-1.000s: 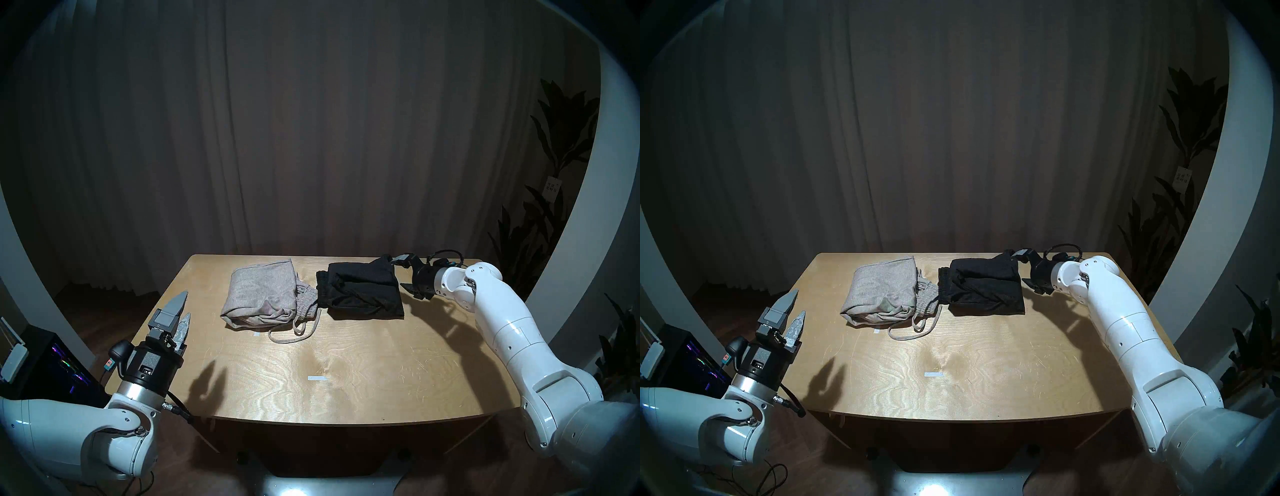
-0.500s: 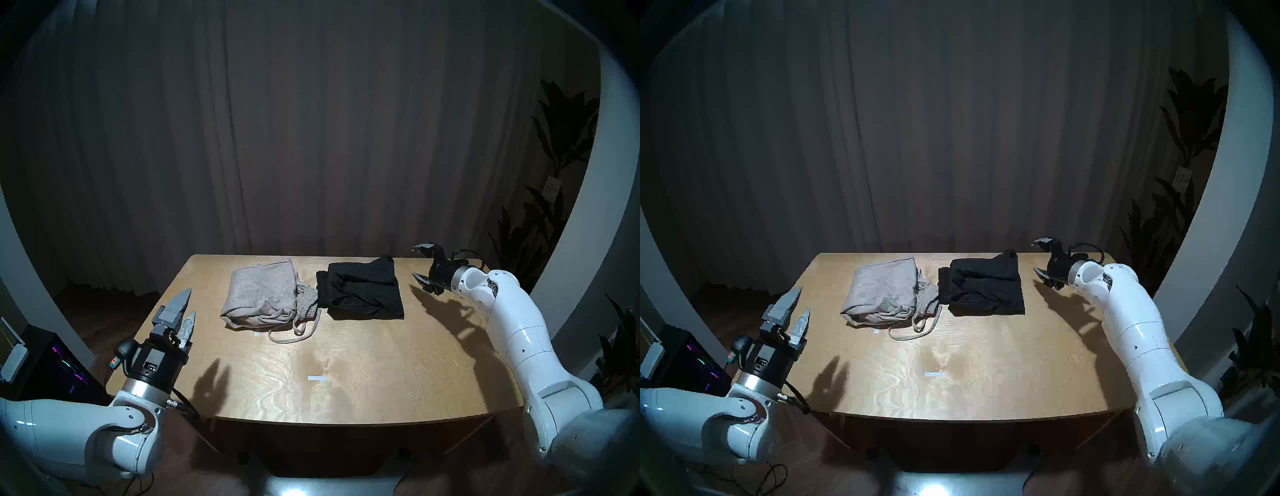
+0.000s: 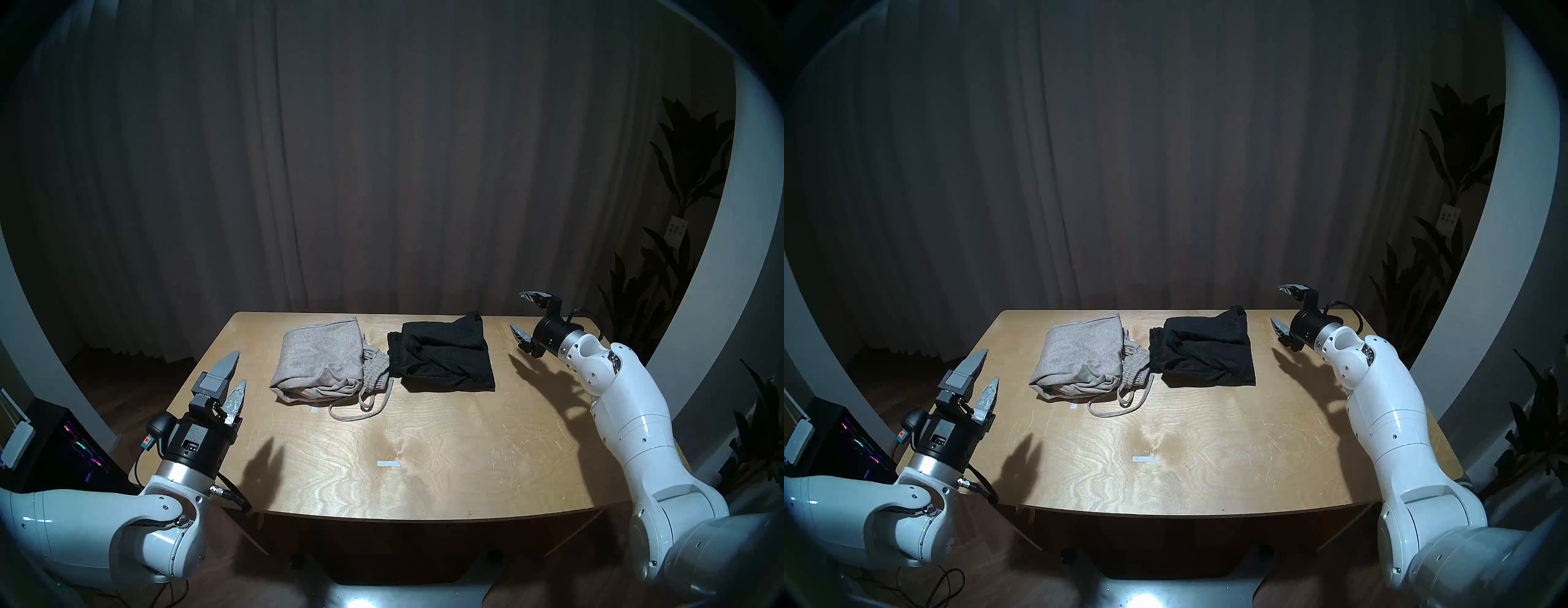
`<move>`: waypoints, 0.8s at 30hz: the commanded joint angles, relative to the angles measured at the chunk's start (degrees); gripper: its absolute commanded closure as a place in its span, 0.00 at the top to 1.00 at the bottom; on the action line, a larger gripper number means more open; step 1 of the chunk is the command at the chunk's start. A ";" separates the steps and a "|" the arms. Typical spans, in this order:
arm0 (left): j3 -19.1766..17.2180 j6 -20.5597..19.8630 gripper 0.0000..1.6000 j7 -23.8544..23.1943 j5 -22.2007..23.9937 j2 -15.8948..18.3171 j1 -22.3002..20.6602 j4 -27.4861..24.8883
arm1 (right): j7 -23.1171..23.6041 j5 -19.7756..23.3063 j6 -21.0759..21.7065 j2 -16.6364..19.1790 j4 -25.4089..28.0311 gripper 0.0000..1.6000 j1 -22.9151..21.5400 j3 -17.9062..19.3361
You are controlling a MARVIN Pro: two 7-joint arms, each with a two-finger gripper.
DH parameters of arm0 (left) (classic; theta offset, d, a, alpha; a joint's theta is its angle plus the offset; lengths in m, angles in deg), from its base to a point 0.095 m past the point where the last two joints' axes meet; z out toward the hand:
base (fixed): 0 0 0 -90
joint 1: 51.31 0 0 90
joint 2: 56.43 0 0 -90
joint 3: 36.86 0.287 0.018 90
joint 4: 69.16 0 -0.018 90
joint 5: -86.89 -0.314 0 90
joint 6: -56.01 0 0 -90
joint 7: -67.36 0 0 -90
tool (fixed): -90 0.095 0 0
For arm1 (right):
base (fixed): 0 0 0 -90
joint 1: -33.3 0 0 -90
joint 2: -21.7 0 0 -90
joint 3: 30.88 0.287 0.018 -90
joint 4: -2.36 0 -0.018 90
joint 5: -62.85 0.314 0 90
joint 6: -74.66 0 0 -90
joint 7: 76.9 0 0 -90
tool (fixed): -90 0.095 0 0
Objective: Fold pants twice and stack them
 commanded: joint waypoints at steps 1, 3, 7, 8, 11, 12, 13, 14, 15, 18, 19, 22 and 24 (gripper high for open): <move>-0.61 -0.52 1.00 0.73 -0.48 -0.72 -1.16 0.48 | 0.62 5.15 -0.64 -5.05 3.24 1.00 3.11 1.79; -0.58 -0.77 1.00 1.17 -0.58 -0.94 -1.27 0.74 | 0.69 6.62 -0.82 -6.20 4.20 1.00 3.71 2.14; -0.55 -1.26 1.00 2.05 -0.84 -1.38 -1.48 1.29 | 0.76 9.56 -1.42 -8.44 6.33 1.00 5.21 2.93; -0.54 -1.40 1.00 2.29 -0.94 -1.49 -1.55 1.44 | 0.81 10.28 -1.68 -8.95 6.98 1.00 5.67 3.19; -0.54 -1.76 1.00 2.90 -1.21 -1.76 -1.74 1.85 | 0.82 12.16 -2.54 -10.21 8.75 1.00 7.20 3.93; -0.53 -1.91 1.00 3.15 -1.33 -1.86 -1.82 2.02 | 0.81 12.93 -2.97 -10.71 9.47 1.00 7.81 4.30; -0.53 -2.03 1.00 3.37 -1.41 -1.95 -1.89 2.17 | 0.84 13.38 -3.32 -10.93 10.31 1.00 8.33 4.59; -0.53 -2.14 1.00 3.55 -1.51 -2.03 -1.95 2.30 | 0.88 13.74 -3.67 -11.14 10.73 1.00 8.71 4.83; -0.52 -2.29 1.00 3.82 -1.63 -2.15 -2.03 2.45 | 0.83 14.24 -4.31 -11.44 11.84 1.00 9.45 5.25; -0.51 -2.68 1.00 4.52 -2.02 -2.47 -2.29 2.83 | 0.75 14.58 -5.91 -11.54 13.84 1.00 10.84 6.06; -0.51 -2.82 1.00 4.74 -2.15 -2.57 -2.37 2.96 | 0.45 14.31 -6.74 -11.32 15.52 1.00 11.63 6.27; -0.51 -3.21 1.00 5.42 -2.53 -2.88 -2.63 3.39 | 0.25 13.81 -8.27 -11.13 16.33 1.00 11.99 6.67; -0.53 -3.54 1.00 5.94 -2.86 -3.13 -2.87 3.69 | -0.07 12.89 -9.48 -10.83 18.91 1.00 12.69 6.59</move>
